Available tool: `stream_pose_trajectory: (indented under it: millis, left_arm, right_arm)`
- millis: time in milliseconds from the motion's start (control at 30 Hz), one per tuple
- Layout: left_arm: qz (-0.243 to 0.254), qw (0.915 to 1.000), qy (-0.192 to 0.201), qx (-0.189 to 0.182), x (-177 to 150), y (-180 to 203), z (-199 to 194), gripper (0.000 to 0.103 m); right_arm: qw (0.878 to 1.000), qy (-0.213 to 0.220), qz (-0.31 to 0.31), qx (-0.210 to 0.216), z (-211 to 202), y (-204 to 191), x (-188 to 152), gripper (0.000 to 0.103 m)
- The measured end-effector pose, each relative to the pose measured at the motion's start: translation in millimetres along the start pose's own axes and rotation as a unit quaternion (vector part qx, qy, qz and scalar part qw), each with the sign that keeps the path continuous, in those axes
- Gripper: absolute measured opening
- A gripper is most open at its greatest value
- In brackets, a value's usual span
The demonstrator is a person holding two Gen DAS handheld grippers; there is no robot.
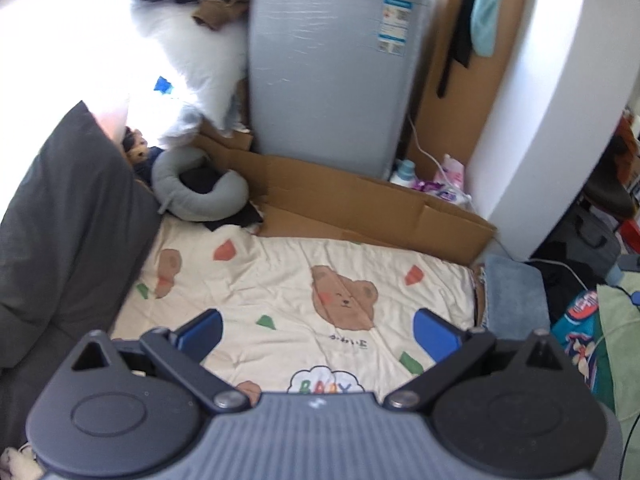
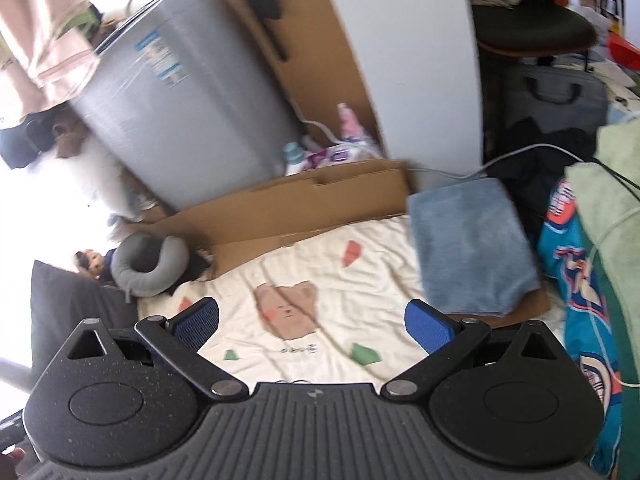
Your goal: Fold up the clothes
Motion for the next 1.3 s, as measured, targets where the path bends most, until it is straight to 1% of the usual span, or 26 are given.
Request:
stream_pose_trajectory:
  millis: [100, 233, 433, 567, 633, 767, 933, 1033, 1133, 1200, 1300]
  left_arm:
    - [-0.005, 1.0, -0.002, 0.007, -3, -10, -6, 0.103]
    - [-0.007, 0.9998, -0.006, 0.016, -8, -21, -12, 0.103]
    - [-0.026, 0.9994, -0.009, 0.022, -19, -32, -12, 0.103]
    - [-0.031, 0.9988, -0.015, 0.034, -32, -31, -1, 0.103]
    - [-0.034, 0.9984, -0.01, 0.044, -38, -29, 6, 0.103]
    - [-0.031, 0.9986, -0.012, 0.042, -51, -13, 21, 0.103]
    - [-0.026, 0.9988, -0.02, 0.036, -69, 9, 35, 0.102]
    - [-0.028, 0.9987, -0.014, 0.041, -75, 17, 41, 0.102]
    - [-0.03, 0.9986, -0.011, 0.043, -79, 24, 46, 0.102]
    - [-0.034, 0.9985, -0.013, 0.041, -82, 29, 50, 0.102]
    - [-0.037, 0.9982, -0.016, 0.045, -85, 32, 57, 0.103]
  right_arm:
    - [0.999, -0.008, -0.018, 0.026, -1, -33, 1, 0.102]
    - [0.998, -0.011, -0.039, 0.038, 0, -60, -4, 0.102]
    - [0.996, -0.023, -0.069, 0.046, 9, -76, -24, 0.102]
    - [0.995, -0.035, -0.091, 0.037, 23, -75, -41, 0.102]
    - [0.993, -0.04, -0.106, 0.031, 30, -72, -49, 0.102]
    - [0.992, -0.04, -0.12, 0.026, 37, -63, -64, 0.102]
    - [0.991, -0.044, -0.121, 0.036, 44, -52, -78, 0.102]
    - [0.99, -0.044, -0.129, 0.037, 50, -45, -86, 0.102]
    - [0.989, -0.035, -0.137, 0.04, 54, -41, -90, 0.102]
    - [0.989, -0.034, -0.138, 0.037, 57, -39, -93, 0.102]
    - [0.989, -0.033, -0.146, 0.022, 62, -33, -95, 0.102]
Point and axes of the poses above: each gripper's, at about its wrist camera, not at the fingertips, and z roughly the way its jaws point, y to its right, x to its top, the point moved 8 cm from there along z, roughly the way its jaws point, and after that the axes turned 2 degrees about -x, right-handed, at the moved point
